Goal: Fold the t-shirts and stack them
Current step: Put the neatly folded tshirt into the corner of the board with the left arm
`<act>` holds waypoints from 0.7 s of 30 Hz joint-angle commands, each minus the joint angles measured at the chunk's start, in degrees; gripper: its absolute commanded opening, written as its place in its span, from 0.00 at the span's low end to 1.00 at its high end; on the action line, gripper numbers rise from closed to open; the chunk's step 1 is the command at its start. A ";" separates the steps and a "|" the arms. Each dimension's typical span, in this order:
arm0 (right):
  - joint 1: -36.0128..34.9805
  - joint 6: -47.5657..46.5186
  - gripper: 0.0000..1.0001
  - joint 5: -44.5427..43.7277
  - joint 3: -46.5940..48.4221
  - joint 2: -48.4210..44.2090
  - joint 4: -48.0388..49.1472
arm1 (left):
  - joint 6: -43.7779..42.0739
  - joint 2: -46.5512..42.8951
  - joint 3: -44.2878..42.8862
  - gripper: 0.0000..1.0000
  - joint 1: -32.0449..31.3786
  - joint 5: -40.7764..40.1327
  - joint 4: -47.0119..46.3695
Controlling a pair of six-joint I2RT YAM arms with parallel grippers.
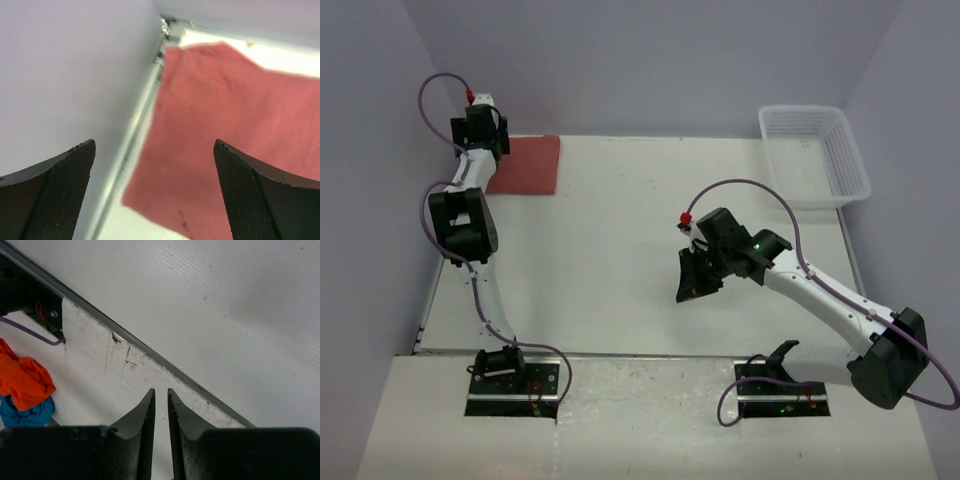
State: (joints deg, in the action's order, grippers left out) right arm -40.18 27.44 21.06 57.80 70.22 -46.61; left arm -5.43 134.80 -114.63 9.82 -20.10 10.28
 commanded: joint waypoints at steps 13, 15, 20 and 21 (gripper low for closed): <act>-0.86 3.14 0.06 -4.88 1.35 -5.61 -1.11 | 11.66 -6.85 -11.21 0.00 -6.40 8.38 11.84; -0.95 3.41 0.00 -4.89 1.09 -6.40 -1.03 | 16.21 -5.52 -14.56 0.00 -6.31 9.81 17.89; -0.95 1.92 0.00 -15.31 1.43 -6.85 -3.92 | 23.97 -16.82 5.63 0.00 -7.80 18.42 12.86; -0.95 1.65 0.00 -16.83 1.44 -7.11 -3.93 | 25.02 -19.90 9.99 0.00 -8.41 18.43 7.44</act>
State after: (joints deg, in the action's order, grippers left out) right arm -40.91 29.91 12.45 57.41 64.31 -48.47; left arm 12.45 123.39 -114.65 3.01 -7.46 20.43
